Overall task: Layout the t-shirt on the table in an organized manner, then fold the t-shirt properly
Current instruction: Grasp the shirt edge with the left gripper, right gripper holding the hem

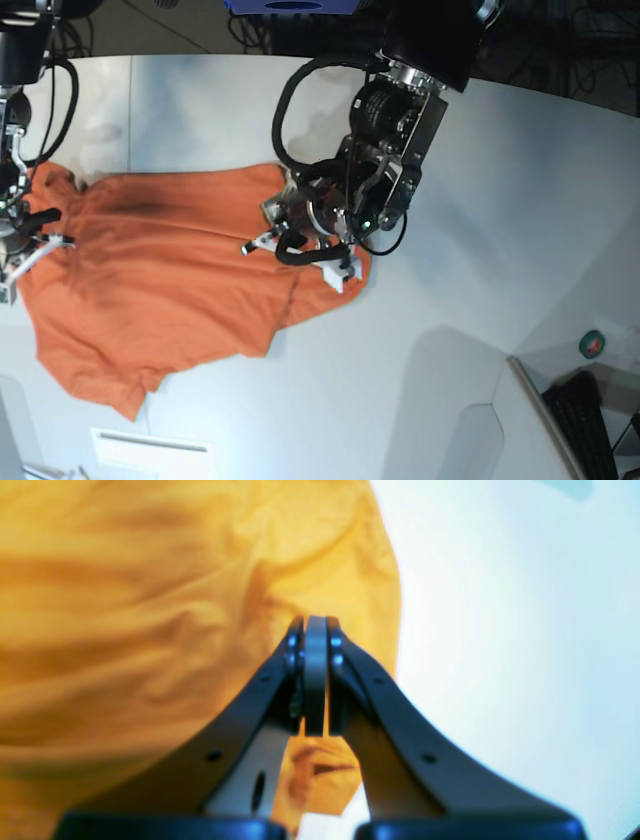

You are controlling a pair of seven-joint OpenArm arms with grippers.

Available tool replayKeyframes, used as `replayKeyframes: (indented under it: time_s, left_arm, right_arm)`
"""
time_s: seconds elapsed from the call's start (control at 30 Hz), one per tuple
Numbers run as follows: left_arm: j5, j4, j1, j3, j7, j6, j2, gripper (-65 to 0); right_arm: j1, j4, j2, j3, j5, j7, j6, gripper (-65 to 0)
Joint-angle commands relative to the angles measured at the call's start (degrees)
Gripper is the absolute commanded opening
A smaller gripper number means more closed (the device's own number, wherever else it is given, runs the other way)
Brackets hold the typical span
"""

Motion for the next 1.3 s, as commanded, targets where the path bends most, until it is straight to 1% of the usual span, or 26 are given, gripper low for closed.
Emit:
replayKeyframes:
  time_s: [0.0, 0.03, 0.1, 0.2, 0.37, 0.4, 0.47, 0.57, 0.7, 0.8, 0.83, 0.93, 1.1, 1.23, 1.27]
  left_arm:
    - [0.2, 0.1, -1.4, 0.3, 0.8, -0.2, 0.8, -50.5]
    - [0.1, -0.7, -1.9, 0.5, 1.9, -0.2, 1.6, -47.4]
    - [0.1, -2.2, -3.4, 1.7, 2.8, -0.2, 2.9, -44.3]
    - [0.0, -5.2, -5.7, 4.8, 2.8, -0.2, 3.2, -38.5]
    - [0.5, -6.1, -6.4, 8.2, 2.8, -0.2, 3.2, -19.9]
    - [0.5, -6.0, -6.4, 8.5, 2.8, -0.2, 3.2, -17.4]
    - [0.6, -5.2, -6.4, 8.6, 2.8, -0.2, 3.2, -14.6]
    - [0.8, -2.8, -6.4, 8.6, 2.8, -0.2, 3.0, -15.3]
    - [8.4, 0.4, -6.0, 8.5, 3.2, -0.2, 3.0, -15.5]
    - [12.2, 0.4, -6.1, 8.2, 10.1, -0.2, 3.3, -15.5]
    - [13.0, 0.8, -6.2, 8.0, 11.6, -0.2, 3.3, -15.5]
    - [14.3, 0.2, -6.7, 7.9, 14.1, -0.2, 3.3, -15.5]
    - [14.4, 0.3, -7.5, 7.9, 18.6, -0.2, 3.3, -15.5]
    - [14.4, -1.1, -9.2, 7.9, 19.3, -0.2, 2.8, -15.3]
    - [14.4, -1.4, -9.4, 7.8, 19.3, -0.2, 2.1, -15.3]
  right_arm:
    - [0.3, 1.4, 0.3, 0.2, 0.3, 1.5, -0.2, -65.0]
    - [-0.1, 1.4, 0.3, 0.2, 0.3, 1.5, -0.2, -65.0]
    - [-0.7, 1.4, 0.2, 0.2, 0.3, 1.5, -0.2, -65.0]
    - [-1.4, 1.4, 0.2, 0.1, 0.3, 1.5, -0.2, -65.0]
    - [-2.3, 1.4, 0.2, 0.1, 0.3, 1.5, -0.2, -65.0]
    - [-2.6, 1.4, 0.2, 0.3, 0.3, 1.5, -0.2, -65.0]
    - [-2.7, 1.4, 0.2, 0.3, 0.3, 1.5, -0.2, -65.0]
    - [-2.7, 1.4, 0.2, 0.3, 0.3, 1.5, -0.2, -65.0]
    - [-2.7, 1.4, 0.2, 0.2, 0.3, 1.5, -0.2, -65.0]
    - [-2.7, 1.4, 0.2, 0.2, 0.3, 1.5, -0.2, -65.0]
    - [-2.7, 1.2, 0.2, 0.2, 0.3, 1.5, -0.2, -65.0]
    - [-2.7, 1.0, 0.2, 0.2, 0.3, 1.5, -0.2, -65.0]
    - [-2.7, 1.0, 0.1, 0.2, 0.3, 1.5, -0.2, -65.0]
    - [-2.7, 0.9, 0.1, 0.2, 0.3, 1.5, -0.2, -65.0]
    - [-2.7, 0.9, 0.1, 0.2, 0.3, 1.5, -0.2, -65.0]
